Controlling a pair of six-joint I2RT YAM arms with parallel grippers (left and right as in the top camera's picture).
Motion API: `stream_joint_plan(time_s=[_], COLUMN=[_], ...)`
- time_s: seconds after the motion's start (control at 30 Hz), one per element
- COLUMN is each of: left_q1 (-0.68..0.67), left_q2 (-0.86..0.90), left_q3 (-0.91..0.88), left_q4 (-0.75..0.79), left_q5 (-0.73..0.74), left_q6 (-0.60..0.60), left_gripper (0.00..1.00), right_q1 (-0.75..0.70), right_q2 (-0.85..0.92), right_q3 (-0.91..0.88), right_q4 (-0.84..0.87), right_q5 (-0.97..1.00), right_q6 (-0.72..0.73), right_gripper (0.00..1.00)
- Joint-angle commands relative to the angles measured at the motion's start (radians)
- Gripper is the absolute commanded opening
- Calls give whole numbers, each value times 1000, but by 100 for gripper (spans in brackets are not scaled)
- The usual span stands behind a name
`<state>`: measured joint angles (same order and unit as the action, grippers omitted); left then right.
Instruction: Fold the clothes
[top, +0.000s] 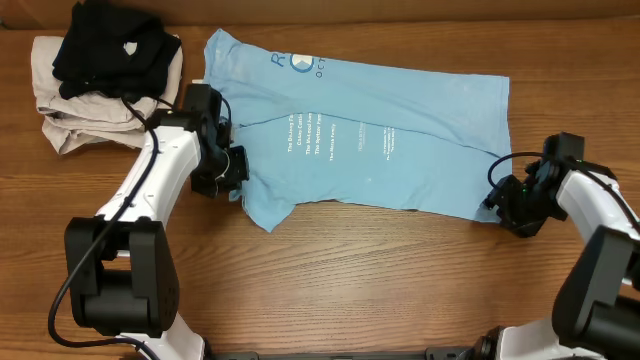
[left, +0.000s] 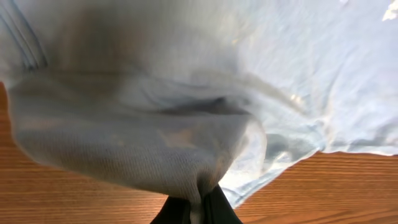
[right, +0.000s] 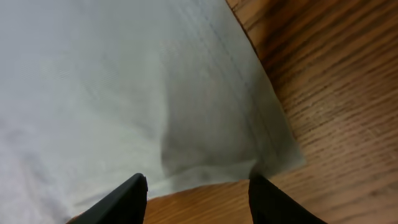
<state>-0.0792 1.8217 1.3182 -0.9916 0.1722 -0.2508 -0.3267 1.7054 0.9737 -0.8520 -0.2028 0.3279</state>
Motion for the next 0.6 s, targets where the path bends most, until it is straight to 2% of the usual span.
stream_joint_plan(time_s=[0.0, 0.23, 0.33, 0.4, 0.5, 0.57], left_q1=[-6, -5, -5, -5, -1, 3], left_q2=[3, 3, 3, 3, 3, 3], left_q3=[46, 61, 74, 107, 167, 216], left_q4=[-2, -3, -7, -32, -73, -92], left_q5=[1, -27, -48, -79, -106, -114], left_q6=[28, 31, 31, 31, 31, 31], left_gripper=[4, 4, 4, 4, 4, 4], right_q1=[-1, -1, -2, -2, -3, -3], right_q2=[31, 32, 31, 31, 30, 30], right_q3=[-26, -121, -132, -131, -130, -130], right_q4=[21, 100, 114, 117, 118, 119], right_q5=[4, 31, 45, 44, 45, 45], right_q6=[22, 70, 93, 99, 108, 108], right_gripper=[56, 54, 41, 26, 20, 9])
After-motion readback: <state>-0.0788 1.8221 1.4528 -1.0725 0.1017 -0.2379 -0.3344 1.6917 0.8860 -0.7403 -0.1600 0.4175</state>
